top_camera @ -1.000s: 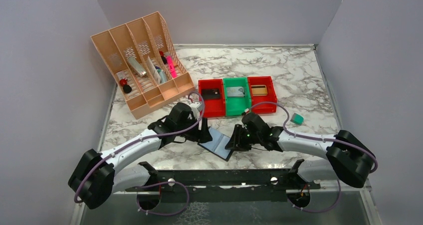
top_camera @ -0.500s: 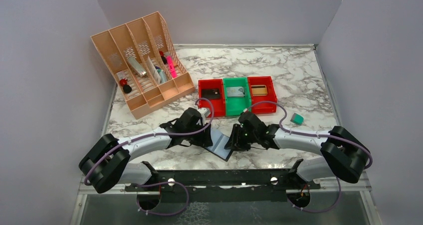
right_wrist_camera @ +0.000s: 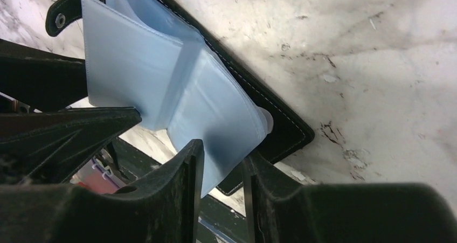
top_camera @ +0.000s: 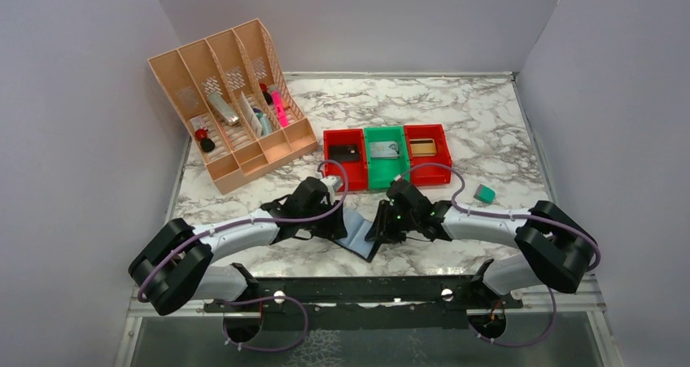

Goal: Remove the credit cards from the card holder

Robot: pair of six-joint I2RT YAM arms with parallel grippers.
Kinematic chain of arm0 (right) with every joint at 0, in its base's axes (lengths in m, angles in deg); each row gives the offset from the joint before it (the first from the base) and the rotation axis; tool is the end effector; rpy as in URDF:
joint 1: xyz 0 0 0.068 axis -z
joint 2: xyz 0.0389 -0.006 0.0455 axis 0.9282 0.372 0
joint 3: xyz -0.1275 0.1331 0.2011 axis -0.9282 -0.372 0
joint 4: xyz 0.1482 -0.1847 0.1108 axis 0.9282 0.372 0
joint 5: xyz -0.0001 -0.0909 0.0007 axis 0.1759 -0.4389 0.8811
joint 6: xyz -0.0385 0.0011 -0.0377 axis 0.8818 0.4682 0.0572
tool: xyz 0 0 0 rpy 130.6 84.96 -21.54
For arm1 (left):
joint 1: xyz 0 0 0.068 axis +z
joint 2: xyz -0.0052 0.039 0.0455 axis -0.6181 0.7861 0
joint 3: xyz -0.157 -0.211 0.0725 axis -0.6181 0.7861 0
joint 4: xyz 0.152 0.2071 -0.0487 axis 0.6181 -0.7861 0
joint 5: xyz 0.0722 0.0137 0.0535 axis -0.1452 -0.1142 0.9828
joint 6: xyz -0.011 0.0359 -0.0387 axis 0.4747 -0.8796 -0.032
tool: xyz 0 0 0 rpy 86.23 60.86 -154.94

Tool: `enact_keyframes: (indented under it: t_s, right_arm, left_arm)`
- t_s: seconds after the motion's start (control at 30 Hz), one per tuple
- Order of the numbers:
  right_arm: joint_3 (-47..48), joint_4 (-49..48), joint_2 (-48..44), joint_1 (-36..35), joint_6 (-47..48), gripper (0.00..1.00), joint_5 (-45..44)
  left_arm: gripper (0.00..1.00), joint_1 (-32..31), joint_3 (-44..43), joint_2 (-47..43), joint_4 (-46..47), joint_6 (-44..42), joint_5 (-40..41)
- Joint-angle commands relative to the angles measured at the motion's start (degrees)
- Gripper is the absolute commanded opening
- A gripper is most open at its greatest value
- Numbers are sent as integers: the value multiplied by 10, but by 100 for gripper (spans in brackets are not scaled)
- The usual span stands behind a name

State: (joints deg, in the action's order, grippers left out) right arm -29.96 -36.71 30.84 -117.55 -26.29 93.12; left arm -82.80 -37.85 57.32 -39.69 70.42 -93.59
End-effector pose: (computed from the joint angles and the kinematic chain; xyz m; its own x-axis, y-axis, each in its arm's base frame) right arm 0.1582 0.1940 0.1438 -0.9658 0.1587 -0.2050 0.0066 0.8056 0.5924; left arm 0.1600 -0.1696 0.1566 -0.8646 0.1531 -0.4785 0.4079 0.7700 -0.4906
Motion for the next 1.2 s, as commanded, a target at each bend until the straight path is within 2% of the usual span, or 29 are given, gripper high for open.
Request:
enact_keyframes:
  t_s: [0.0, 0.07, 0.2, 0.33, 0.47, 0.57, 0.67, 0.8, 1.07, 1.17]
  right_arm:
    - [29, -51, 24, 0, 21, 34, -3]
    - [43, -58, 35, 0, 24, 29, 6]
    - [55, -64, 43, 0, 29, 13, 11]
    - [60, -44, 39, 0, 39, 6, -10]
    - [65, -21, 32, 3, 73, 3, -26]
    - [47, -75, 28, 22, 141, 3, 58]
    - [64, -64, 51, 41, 221, 3, 162]
    - [73, -45, 73, 44, 284, 1, 198]
    - [94, 17, 98, 47, 248, 3, 86]
    - [81, 5, 101, 47, 216, 2, 74]
  left_arm:
    - [46, -6, 14, 2, -6, 3, 13]
    - [46, -7, 14, 2, -6, 2, 13]
    - [45, -8, 15, -3, -7, 5, 15]
    - [45, -8, 16, -16, -8, 9, 19]
    - [49, -8, 14, -42, -11, 13, 24]
    - [56, -8, 11, -68, -16, 14, 27]
    - [63, -8, 7, -95, -20, 16, 33]
    - [67, -8, 12, -113, -11, 19, 42]
    - [67, -9, 2, -49, -29, 30, 28]
    - [67, -13, 3, -42, -29, 32, 35]
